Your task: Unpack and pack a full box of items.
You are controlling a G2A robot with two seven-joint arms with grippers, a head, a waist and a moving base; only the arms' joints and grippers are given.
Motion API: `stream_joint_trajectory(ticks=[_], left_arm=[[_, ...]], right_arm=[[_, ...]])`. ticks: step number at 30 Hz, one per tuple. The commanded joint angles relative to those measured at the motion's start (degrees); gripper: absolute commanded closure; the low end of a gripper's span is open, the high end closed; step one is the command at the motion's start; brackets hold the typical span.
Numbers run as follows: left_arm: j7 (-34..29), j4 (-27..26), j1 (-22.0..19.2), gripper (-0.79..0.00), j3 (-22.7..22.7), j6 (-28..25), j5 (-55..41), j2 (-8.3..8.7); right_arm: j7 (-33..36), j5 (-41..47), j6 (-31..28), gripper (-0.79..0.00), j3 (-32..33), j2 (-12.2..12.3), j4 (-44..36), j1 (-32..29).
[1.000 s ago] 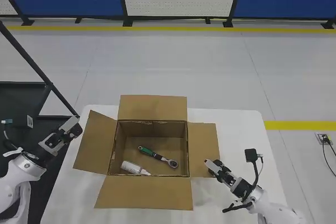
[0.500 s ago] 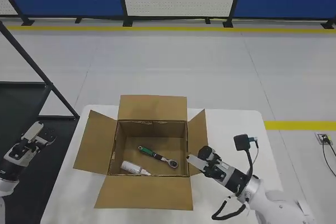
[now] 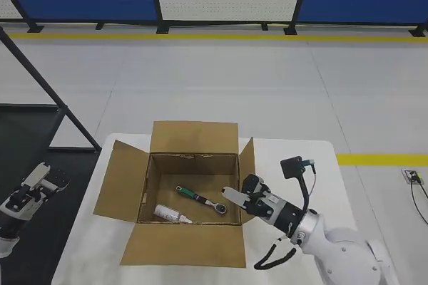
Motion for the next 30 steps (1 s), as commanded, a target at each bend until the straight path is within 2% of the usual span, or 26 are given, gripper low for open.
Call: stream_joint_trajectory(ticks=[1, 4, 7, 9, 13, 19, 24, 30], left_arm=[[-0.1, -0.2, 0.2, -0.785, 0.6, 0.4, 0.4, 0.01], [0.1, -0.2, -0.3, -0.785, 1.2, 1.1, -0.3, 0.15], [-0.4, 0.3, -0.8, -0.785, 1.1, 1.1, -1.9, 0.31], [-0.7, 0.8, -0.8, -0.785, 0.8, 0.8, -3.0, 0.42], [-1.1, 1.5, -0.5, -0.785, 0.2, 0.4, -4.7, 0.56], [-1.4, 1.7, -0.2, -0.785, -0.2, 0.4, -5.9, 0.82], [-1.2, 1.5, -0.4, -0.785, 0.6, 0.6, -5.5, 1.03], [-1.1, 1.7, -0.8, -0.785, 1.2, 1.0, -5.2, 1.31]], right_arm=[[0.4, -2.2, -0.4, -0.785, -0.7, 0.1, -0.2, 0.0], [3.5, -7.1, 0.3, -0.785, -3.8, 0.2, 0.2, 3.4], [6.8, -10.7, 4.5, -0.785, -6.0, 0.0, 2.7, 8.9], [9.3, -15.4, 9.5, -0.785, -6.3, 0.1, 5.4, 12.1], [14.1, -18.9, 14.8, -0.785, -5.4, 0.4, 8.4, 14.3], [17.7, -19.4, 16.8, -0.785, -0.9, 1.3, 7.6, 11.3], [17.3, -17.0, 14.7, -0.785, 1.4, 1.8, 8.7, 7.3], [15.1, -14.6, 12.2, -0.785, 1.2, 1.9, 12.0, 6.2]])
